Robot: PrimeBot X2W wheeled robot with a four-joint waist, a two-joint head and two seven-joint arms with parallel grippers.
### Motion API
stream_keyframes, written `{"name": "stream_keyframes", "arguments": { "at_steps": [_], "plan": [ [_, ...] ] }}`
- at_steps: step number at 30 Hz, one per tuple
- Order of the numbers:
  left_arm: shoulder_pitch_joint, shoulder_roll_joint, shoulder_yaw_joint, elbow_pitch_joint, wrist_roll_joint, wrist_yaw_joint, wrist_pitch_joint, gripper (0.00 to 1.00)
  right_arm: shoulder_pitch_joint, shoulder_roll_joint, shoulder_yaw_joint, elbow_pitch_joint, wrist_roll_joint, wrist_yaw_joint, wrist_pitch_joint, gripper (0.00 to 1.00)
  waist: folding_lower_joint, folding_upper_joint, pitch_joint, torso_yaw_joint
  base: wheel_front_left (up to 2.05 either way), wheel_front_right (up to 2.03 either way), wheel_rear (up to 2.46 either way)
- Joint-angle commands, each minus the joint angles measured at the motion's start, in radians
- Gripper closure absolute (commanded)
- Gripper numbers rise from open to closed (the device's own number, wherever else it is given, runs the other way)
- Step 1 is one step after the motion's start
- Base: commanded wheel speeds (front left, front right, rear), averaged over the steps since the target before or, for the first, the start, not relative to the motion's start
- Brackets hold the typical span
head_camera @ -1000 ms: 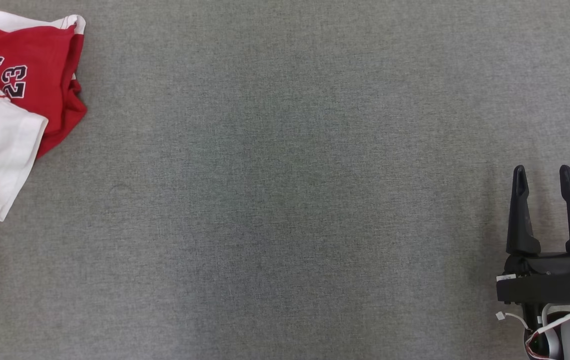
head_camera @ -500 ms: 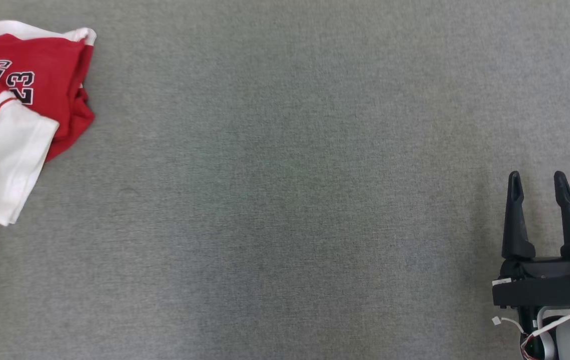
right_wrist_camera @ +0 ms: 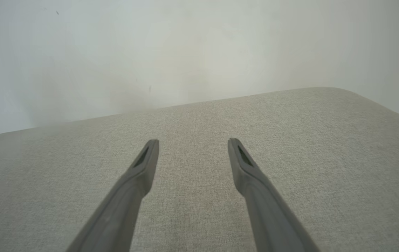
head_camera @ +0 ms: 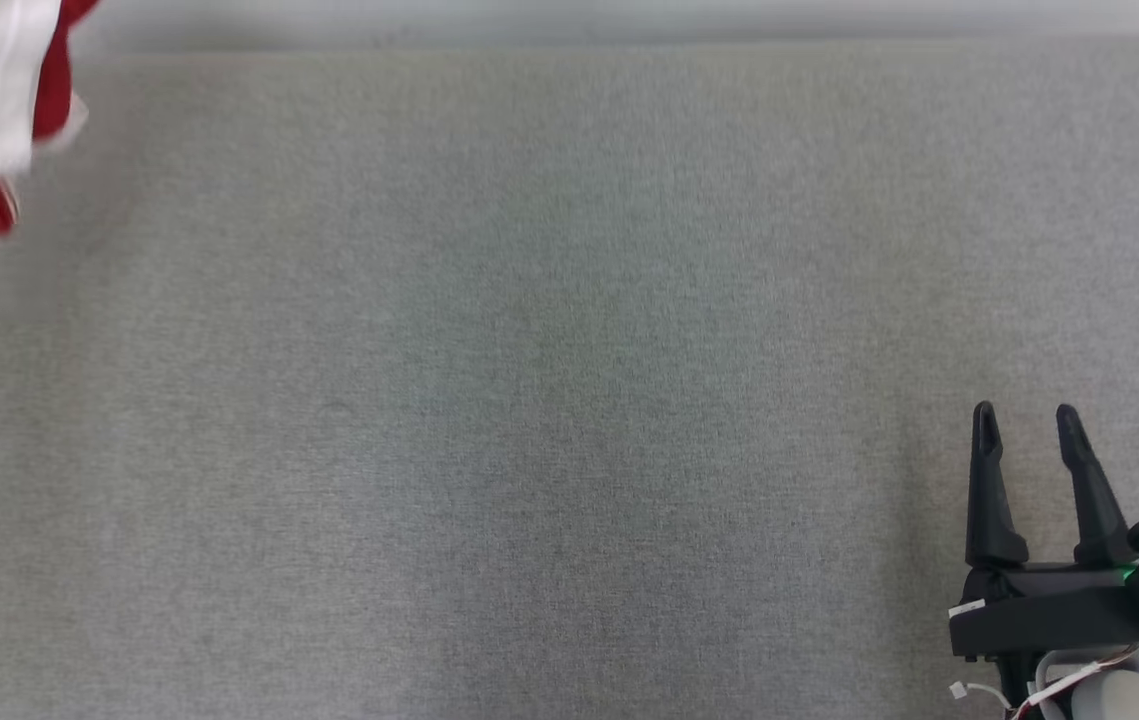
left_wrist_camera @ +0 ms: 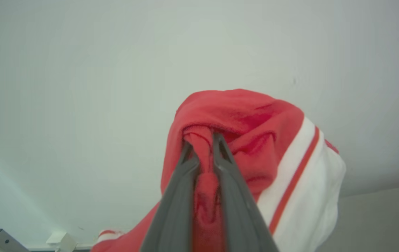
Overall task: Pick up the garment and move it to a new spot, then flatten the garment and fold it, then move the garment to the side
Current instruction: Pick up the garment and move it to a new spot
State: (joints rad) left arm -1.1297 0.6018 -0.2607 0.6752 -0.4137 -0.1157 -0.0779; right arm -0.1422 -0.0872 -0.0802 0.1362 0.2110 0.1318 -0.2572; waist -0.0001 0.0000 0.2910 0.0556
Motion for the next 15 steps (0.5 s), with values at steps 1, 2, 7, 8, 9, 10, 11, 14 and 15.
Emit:
{"name": "stream_keyframes", "arguments": {
  "at_steps": [1,2,7,8,9,10,11,14,15],
  "plan": [
    [-0.022,-0.012,-0.007,-0.025,0.009,-0.002,0.002,1.00,0.009,0.004,0.000,0.004,0.009,-0.002,-0.006,0.00,0.0001,0.0000,-0.043,0.007,0.00,0.00,0.00],
    [-0.034,-0.021,-0.017,-0.053,0.013,-0.003,0.004,1.00,0.012,0.007,0.001,0.010,0.011,-0.002,-0.007,0.00,0.0001,0.0000,-0.053,0.003,0.00,0.00,0.00],
    [-0.090,-0.069,-0.075,-0.167,0.000,-0.009,0.047,1.00,0.024,0.020,0.024,0.042,0.021,-0.002,-0.009,0.00,0.0001,0.0000,-0.104,-0.049,0.00,0.00,0.00],
    [-0.098,-0.084,-0.086,-0.190,-0.007,-0.010,0.058,1.00,0.025,0.022,0.024,0.044,0.023,-0.002,-0.009,0.00,0.0001,0.0000,-0.112,-0.063,0.00,0.00,0.00],
    [-0.105,-0.093,-0.097,-0.209,-0.010,-0.011,0.066,1.00,0.025,0.024,0.029,0.045,0.025,-0.002,-0.009,0.00,0.0001,0.0000,-0.121,-0.079,0.00,0.00,0.00],
    [-0.111,-0.105,-0.106,-0.228,-0.015,-0.011,0.072,1.00,0.029,0.026,0.033,0.045,0.026,-0.002,-0.009,0.00,0.0001,0.0000,-0.127,-0.095,0.00,0.00,0.00],
    [-0.110,-0.120,-0.114,-0.249,-0.022,-0.011,0.079,1.00,0.033,0.029,0.037,0.047,0.029,-0.002,-0.009,0.00,0.0001,0.0000,-0.133,-0.111,0.00,0.00,0.00],
    [-0.102,-0.161,-0.135,-0.289,-0.045,-0.011,0.099,1.00,0.040,0.031,0.049,0.051,0.034,-0.002,-0.009,0.00,0.0001,0.0000,-0.146,-0.165,0.00,0.00,0.00],
    [-0.096,-0.179,-0.146,-0.299,-0.051,-0.012,0.103,1.00,0.041,0.031,0.049,0.051,0.035,-0.002,-0.009,0.00,0.0001,0.0000,-0.148,-0.183,0.00,0.00,0.00]
  ]
}}
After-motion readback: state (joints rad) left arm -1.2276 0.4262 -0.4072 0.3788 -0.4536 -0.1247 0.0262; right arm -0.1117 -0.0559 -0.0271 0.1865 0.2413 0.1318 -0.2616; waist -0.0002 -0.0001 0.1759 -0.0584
